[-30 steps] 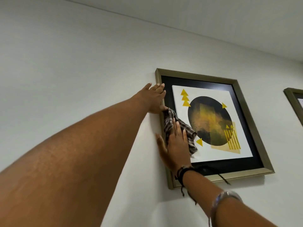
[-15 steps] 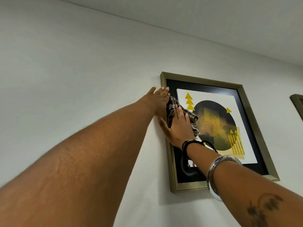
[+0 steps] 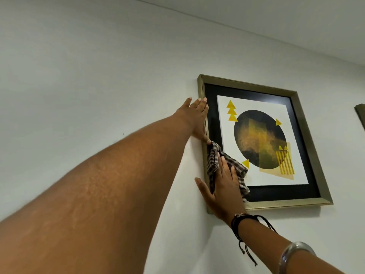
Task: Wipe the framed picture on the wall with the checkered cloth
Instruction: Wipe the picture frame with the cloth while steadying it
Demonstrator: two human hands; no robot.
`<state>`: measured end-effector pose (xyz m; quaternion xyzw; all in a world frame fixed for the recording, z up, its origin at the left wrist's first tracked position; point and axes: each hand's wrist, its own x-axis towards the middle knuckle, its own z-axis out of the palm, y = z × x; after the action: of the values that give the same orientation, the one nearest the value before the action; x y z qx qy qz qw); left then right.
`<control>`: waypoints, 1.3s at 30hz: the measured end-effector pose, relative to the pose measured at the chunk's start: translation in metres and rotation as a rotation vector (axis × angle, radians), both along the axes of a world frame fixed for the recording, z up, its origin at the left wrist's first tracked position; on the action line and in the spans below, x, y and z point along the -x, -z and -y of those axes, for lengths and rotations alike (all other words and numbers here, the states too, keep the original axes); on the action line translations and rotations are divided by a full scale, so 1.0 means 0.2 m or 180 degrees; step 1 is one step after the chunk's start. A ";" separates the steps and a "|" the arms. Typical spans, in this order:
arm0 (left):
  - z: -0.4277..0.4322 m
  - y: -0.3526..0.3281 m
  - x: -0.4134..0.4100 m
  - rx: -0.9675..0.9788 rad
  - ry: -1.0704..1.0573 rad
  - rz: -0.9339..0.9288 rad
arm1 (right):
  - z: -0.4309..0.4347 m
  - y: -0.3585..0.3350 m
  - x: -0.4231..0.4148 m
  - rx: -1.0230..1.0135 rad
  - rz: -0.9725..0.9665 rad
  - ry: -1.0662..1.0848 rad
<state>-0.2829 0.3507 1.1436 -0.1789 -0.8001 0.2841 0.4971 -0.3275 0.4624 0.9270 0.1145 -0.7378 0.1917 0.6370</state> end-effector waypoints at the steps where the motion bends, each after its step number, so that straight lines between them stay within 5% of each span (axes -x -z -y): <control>1: 0.00 0.03 0.01 0.0016 -0.0038 0.0035 | 0.00 -0.01 -0.01 -0.0049 0.0027 0.0031; 10: -0.02 -0.06 -0.16 -0.0158 0.0143 -0.0096 | -0.06 -0.57 -0.13 -0.0184 0.0038 0.0401; 19: 0.10 -0.01 -0.08 -0.0210 -0.0129 0.0094 | 0.10 -0.01 -0.12 -0.0155 0.0233 -0.0239; 30: -0.04 0.09 -0.07 -0.0346 -0.0371 0.0235 | -0.32 0.50 -0.15 -0.0996 0.0176 0.0641; 33: -0.06 0.07 -0.11 -0.0391 -0.0306 0.0207 | -0.51 0.47 -0.17 -0.0449 0.0161 0.0971; 39: -0.05 0.08 -0.13 -0.0384 -0.0307 0.0100 | -0.73 0.27 -0.19 0.1158 0.1069 0.0953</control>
<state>-0.2578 0.3612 1.1276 -0.1143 -0.8311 0.2561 0.4802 -0.2894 0.6087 0.8722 -0.1451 -0.7952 0.2410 0.5371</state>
